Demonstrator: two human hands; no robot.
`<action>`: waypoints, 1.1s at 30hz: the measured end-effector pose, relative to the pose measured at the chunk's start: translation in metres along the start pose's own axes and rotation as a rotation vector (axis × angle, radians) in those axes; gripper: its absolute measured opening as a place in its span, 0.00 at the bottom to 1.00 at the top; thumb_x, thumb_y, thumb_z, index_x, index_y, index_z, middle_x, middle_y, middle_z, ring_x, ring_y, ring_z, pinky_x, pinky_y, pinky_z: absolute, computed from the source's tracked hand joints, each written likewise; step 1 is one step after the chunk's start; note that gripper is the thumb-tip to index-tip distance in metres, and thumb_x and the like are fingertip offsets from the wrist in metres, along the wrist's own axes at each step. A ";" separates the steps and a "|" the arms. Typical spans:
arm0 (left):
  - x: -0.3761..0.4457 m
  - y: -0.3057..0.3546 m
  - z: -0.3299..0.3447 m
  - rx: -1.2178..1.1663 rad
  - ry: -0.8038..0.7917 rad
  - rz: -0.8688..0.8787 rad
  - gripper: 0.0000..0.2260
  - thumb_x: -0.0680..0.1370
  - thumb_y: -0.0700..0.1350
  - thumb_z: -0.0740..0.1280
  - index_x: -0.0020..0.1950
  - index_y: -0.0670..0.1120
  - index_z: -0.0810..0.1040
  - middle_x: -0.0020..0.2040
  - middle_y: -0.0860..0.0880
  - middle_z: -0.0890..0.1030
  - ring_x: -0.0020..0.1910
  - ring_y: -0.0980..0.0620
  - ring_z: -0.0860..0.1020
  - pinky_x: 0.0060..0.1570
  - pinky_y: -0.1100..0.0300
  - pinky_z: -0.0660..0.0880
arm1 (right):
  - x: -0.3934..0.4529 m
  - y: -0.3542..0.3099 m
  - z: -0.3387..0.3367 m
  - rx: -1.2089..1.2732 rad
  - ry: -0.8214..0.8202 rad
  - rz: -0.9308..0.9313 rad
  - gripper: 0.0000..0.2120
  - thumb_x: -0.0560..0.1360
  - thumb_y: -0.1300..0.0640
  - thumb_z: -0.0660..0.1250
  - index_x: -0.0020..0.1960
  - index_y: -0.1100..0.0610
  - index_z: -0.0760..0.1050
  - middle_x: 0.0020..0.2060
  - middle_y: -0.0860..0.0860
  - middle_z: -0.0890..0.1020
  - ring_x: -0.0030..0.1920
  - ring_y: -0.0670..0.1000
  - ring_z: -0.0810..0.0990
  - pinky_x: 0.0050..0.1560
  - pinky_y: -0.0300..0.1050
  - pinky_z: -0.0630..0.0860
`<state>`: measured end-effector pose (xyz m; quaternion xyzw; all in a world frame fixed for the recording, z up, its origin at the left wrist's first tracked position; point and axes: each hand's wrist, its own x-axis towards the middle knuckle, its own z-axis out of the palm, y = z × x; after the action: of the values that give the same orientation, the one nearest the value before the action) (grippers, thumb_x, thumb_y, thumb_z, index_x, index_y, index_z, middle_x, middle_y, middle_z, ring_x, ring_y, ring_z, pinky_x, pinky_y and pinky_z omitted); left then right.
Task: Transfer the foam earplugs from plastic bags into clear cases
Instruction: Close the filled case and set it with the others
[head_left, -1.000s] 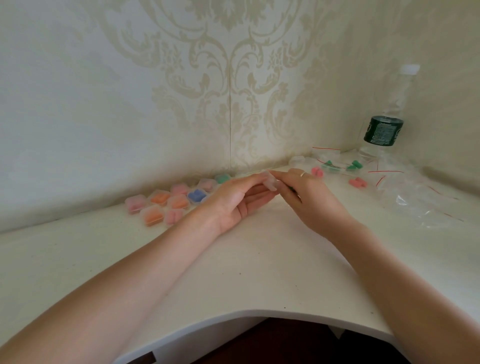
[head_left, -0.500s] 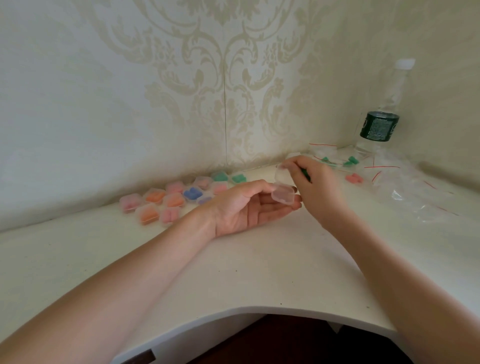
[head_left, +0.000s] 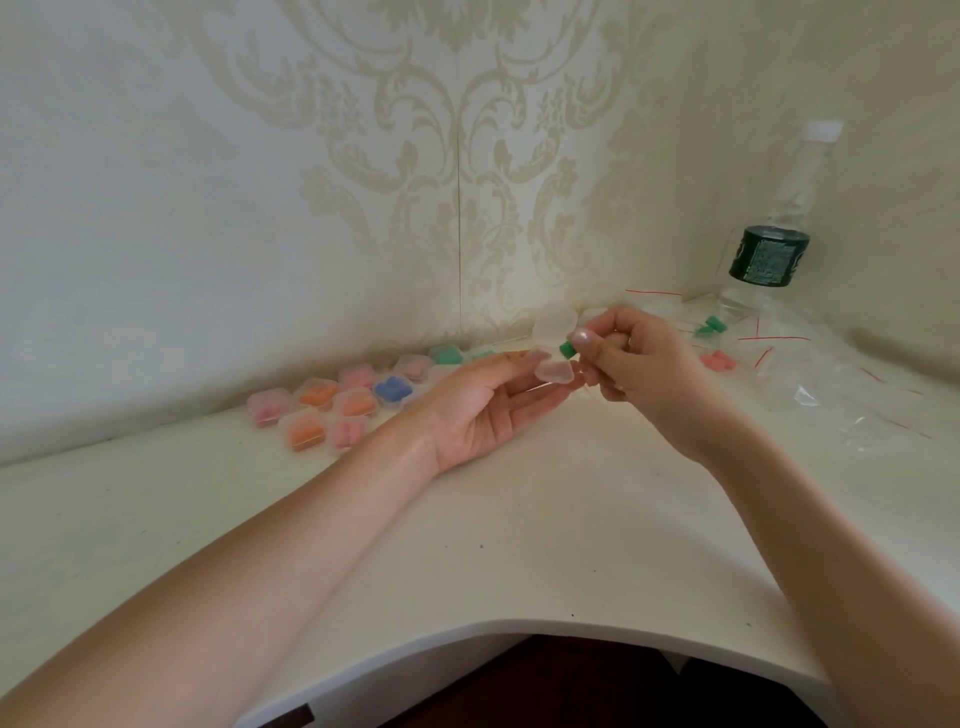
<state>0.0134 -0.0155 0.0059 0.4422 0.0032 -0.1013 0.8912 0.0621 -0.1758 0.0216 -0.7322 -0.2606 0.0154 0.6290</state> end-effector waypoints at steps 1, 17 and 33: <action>0.000 -0.001 0.001 0.006 0.001 -0.005 0.18 0.74 0.38 0.66 0.62 0.32 0.73 0.61 0.34 0.77 0.61 0.42 0.78 0.57 0.56 0.77 | 0.000 0.000 -0.001 -0.026 0.003 -0.014 0.04 0.76 0.59 0.67 0.43 0.58 0.77 0.25 0.49 0.76 0.27 0.48 0.66 0.28 0.37 0.64; -0.002 -0.003 0.003 0.034 -0.011 -0.026 0.11 0.75 0.41 0.65 0.53 0.37 0.79 0.47 0.39 0.83 0.47 0.47 0.84 0.52 0.59 0.78 | -0.005 0.006 0.012 -0.204 0.041 -0.102 0.06 0.72 0.61 0.72 0.44 0.50 0.84 0.31 0.46 0.84 0.35 0.54 0.80 0.40 0.38 0.78; 0.005 -0.004 0.002 0.017 0.226 0.182 0.07 0.75 0.35 0.68 0.52 0.37 0.74 0.38 0.43 0.83 0.40 0.49 0.84 0.34 0.67 0.79 | 0.001 0.000 0.002 0.203 -0.136 0.126 0.24 0.73 0.67 0.50 0.60 0.55 0.78 0.36 0.50 0.71 0.34 0.46 0.65 0.36 0.37 0.65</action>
<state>0.0179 -0.0203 0.0029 0.4570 0.0626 0.0303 0.8868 0.0623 -0.1740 0.0219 -0.6771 -0.2534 0.1306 0.6785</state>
